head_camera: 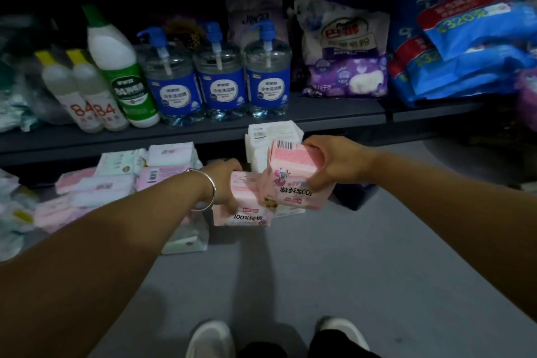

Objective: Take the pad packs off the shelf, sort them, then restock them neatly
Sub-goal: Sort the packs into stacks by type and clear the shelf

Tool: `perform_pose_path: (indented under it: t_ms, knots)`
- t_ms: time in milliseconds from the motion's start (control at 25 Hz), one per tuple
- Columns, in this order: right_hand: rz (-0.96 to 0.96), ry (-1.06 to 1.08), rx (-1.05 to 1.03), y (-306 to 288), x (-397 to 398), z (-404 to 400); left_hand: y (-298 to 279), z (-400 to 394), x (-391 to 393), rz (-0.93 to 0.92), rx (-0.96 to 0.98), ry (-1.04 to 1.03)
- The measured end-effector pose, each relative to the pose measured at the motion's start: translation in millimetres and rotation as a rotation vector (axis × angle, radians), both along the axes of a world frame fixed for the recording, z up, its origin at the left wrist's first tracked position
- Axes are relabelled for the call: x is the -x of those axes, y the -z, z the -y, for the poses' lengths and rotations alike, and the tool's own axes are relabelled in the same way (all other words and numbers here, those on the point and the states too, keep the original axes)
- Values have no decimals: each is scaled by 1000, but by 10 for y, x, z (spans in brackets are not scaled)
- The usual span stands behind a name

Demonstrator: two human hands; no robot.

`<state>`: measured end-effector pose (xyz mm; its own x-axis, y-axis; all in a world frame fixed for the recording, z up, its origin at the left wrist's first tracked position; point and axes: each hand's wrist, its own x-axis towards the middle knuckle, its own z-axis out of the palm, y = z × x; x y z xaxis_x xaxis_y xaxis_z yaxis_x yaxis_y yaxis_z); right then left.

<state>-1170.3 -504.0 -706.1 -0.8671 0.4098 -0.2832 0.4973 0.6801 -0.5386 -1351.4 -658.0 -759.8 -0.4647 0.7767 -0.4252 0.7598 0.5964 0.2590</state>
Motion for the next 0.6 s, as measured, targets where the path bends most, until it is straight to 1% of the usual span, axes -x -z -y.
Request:
perform_pose_path:
  t_ms: [160,280,400,600]
  knots:
    - [-63,-33,51,-177,398,206,-286,363,359,-18,-42,-109]
    - [-84,-72,36,-277,613,382,-481,604,538,-30,-42,-138]
    - [-83,-119,35,-382,766,538,-578,821,639,12,-48,-198]
    - [-115,-191,-12,-439,1287,893,-596,1254,994,-18,-113,-258]
